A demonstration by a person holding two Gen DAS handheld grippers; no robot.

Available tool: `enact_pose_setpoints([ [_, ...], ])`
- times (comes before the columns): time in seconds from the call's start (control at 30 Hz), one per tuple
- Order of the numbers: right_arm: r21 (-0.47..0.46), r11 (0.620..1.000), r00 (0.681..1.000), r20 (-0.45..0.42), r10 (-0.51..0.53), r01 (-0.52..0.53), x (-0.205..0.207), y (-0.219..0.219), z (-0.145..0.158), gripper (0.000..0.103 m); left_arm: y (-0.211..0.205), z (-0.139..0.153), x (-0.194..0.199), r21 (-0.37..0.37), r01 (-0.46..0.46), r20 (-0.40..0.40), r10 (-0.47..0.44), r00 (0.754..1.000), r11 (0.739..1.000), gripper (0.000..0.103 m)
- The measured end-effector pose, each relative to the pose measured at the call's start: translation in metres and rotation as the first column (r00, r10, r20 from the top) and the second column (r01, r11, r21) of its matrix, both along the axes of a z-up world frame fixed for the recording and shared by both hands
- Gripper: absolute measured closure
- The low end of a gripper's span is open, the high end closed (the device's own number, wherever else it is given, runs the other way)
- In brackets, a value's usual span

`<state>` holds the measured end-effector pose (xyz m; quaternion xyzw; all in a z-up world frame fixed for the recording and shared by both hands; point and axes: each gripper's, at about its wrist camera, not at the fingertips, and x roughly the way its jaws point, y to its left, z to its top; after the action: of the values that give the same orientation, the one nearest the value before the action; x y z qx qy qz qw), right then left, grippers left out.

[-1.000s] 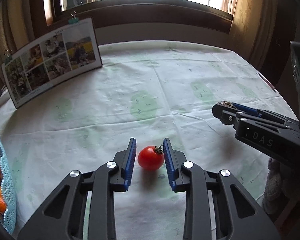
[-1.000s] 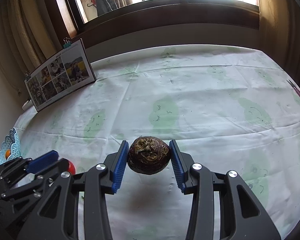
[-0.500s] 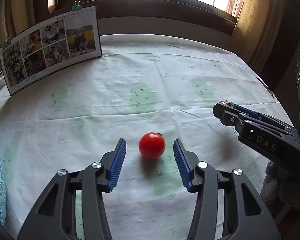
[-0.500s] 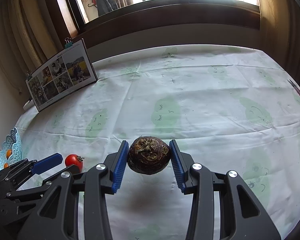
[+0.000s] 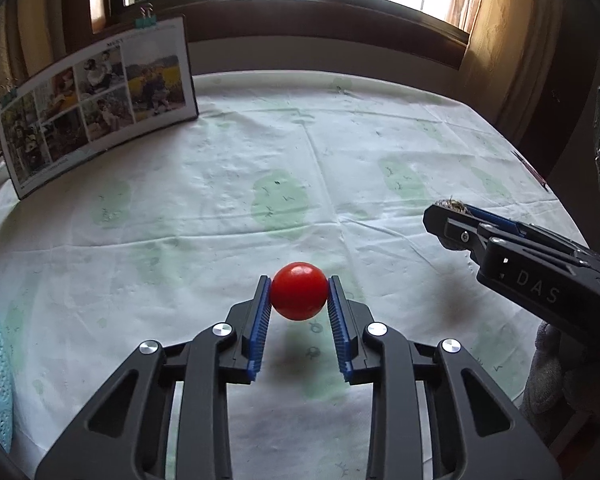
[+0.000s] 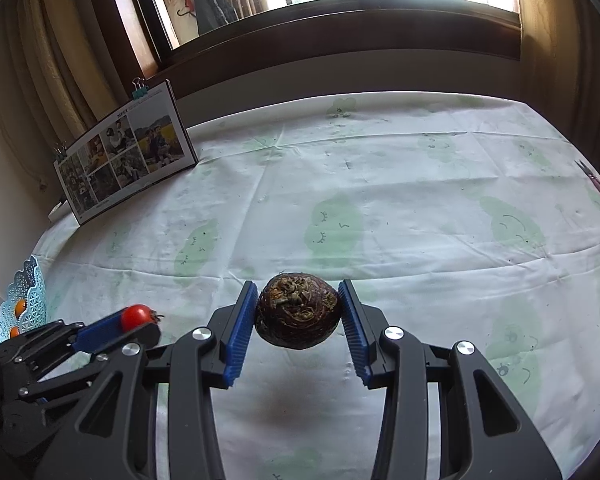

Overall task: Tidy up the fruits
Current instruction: 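Carry the tomato into the blue basket and open the left gripper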

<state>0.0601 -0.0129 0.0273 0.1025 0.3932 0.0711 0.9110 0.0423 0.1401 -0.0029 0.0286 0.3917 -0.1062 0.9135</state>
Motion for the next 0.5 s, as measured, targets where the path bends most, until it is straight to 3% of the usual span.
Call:
enact_pose_setpoints([
  [0.5,-0.017,0.998,0.998,0.022,0.063,-0.062,-0.013,0.026,0.008,0.061,0.049,0.034,-0.037,0.055,-0.161,0.143,0.152,0.978,0.985,0.074],
])
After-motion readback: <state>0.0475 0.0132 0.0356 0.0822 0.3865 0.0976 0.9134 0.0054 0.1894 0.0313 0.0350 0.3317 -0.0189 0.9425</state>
